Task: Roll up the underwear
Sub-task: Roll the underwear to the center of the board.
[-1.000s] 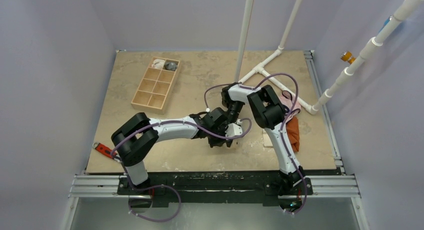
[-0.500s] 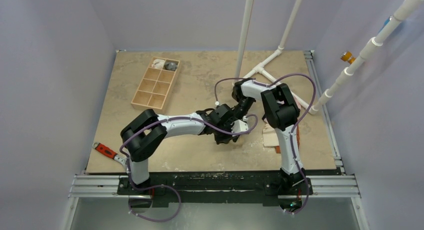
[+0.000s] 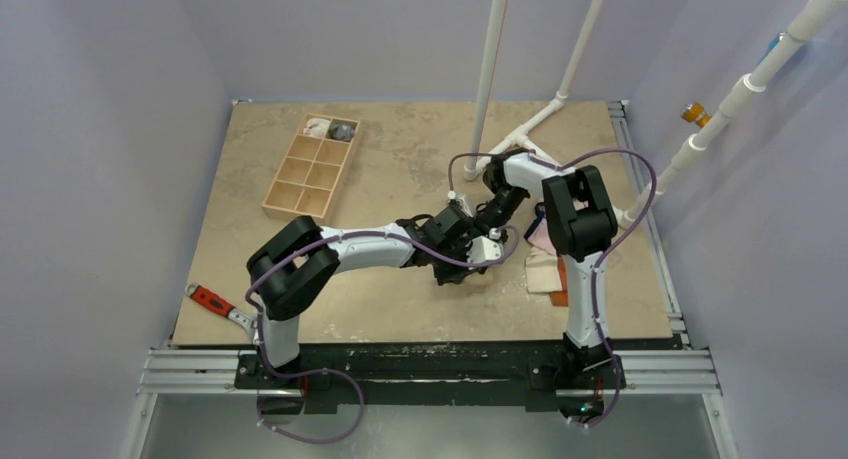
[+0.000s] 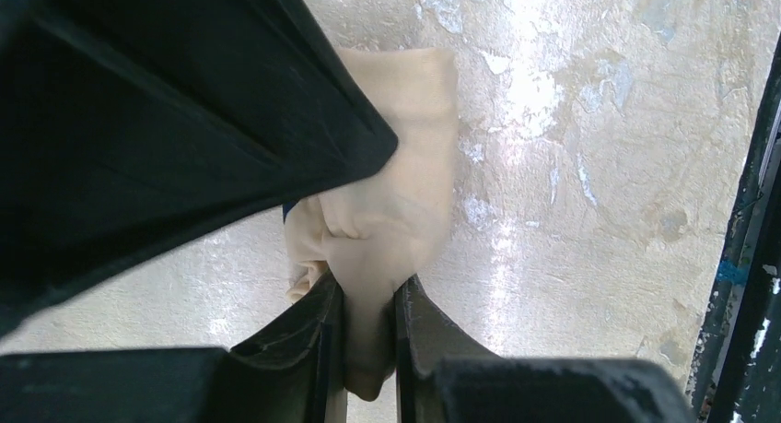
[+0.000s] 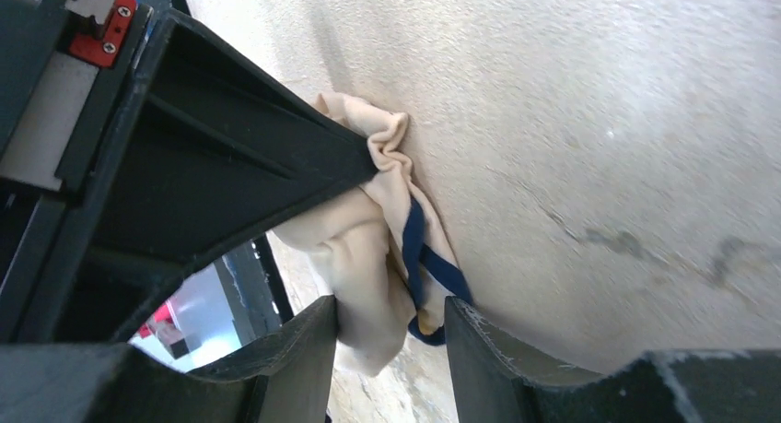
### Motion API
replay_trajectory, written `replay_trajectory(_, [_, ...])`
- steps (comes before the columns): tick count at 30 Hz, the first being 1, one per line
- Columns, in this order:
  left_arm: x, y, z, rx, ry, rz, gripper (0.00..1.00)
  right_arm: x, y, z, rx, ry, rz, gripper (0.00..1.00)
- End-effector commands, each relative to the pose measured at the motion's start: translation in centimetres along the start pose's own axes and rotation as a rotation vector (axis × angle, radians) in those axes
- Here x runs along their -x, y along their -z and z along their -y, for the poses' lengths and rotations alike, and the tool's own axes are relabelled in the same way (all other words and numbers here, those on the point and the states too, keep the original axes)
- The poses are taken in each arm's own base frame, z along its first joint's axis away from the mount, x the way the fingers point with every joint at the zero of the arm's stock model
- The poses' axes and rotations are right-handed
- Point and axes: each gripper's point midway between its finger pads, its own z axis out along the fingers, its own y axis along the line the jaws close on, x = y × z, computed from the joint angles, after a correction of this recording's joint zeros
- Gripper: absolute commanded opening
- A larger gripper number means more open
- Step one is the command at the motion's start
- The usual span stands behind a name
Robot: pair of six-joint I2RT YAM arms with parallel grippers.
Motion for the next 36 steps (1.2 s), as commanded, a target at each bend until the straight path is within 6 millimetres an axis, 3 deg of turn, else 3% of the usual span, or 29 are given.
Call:
replay_trajectory(1, [-6.3,-1.5,2.2,-0.073,0.030,-0.203,0.00,0.3,2.1,3.1,-0.131,0.089,0.058,0.46])
replay_trajectory(6, [-6.3,-1.5,2.1,-0.077,0.038,-0.203,0.00,-0.1,3.4,3.2,-0.163,0.078,0.106,0.46])
replay_trajectory(11, [-6.2,-1.4,2.0,-0.107,0.084,-0.201,0.00,0.2,6.4,2.9,-0.250,0.086,0.201,0.43])
replay_trajectory(22, [-6.1,-0.9,0.2,-0.247,0.317,-0.191,0.00,0.4,11.4,1.3,-0.455,0.097,0.389,0.43])
replay_trajectory(31, [-6.4,-1.6,-0.9,-0.388,0.503,-0.238,0.00,-1.7,12.8,-0.6,-0.652,0.114,0.436,0.44])
replay_trajectory(36, [-6.4,-2.0,-1.2,-0.455,0.578,-0.269,0.00,-2.1,11.8,-2.0,-0.697,0.168,0.448,0.47])
